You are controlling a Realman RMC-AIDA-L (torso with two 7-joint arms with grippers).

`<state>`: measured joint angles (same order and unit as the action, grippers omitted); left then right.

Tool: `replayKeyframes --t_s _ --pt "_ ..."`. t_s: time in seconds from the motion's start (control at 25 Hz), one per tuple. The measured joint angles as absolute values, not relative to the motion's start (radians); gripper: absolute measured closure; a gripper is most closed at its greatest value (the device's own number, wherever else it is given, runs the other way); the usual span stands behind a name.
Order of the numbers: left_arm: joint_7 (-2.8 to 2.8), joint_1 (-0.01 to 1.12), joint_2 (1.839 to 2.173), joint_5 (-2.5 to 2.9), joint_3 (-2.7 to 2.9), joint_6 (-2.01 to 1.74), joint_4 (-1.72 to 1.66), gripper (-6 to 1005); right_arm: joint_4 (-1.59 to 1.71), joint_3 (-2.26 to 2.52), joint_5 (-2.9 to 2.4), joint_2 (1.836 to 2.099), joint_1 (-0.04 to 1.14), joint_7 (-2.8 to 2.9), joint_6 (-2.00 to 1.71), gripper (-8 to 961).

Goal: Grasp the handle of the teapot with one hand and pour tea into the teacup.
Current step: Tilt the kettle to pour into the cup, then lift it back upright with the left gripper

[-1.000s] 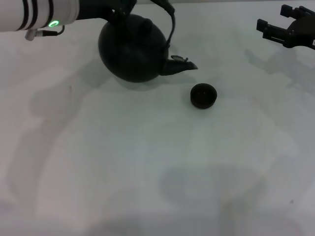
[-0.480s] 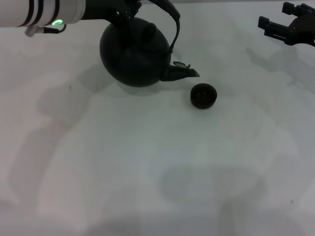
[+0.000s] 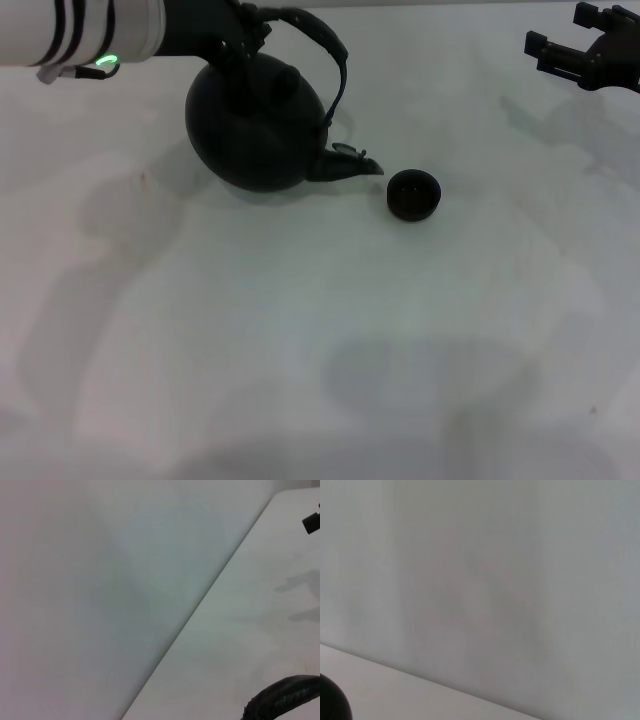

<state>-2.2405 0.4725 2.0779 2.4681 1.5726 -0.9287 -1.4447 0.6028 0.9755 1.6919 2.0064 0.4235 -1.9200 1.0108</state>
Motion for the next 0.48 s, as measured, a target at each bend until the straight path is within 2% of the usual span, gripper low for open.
replayKeyframes --t_s 0.48 --pt "-2.254 0.497 2.079 2.549 1.606 -0.928 -1.443 847 0.595 0.976 1.692 2.006 0.421 -1.924 1.013 91"
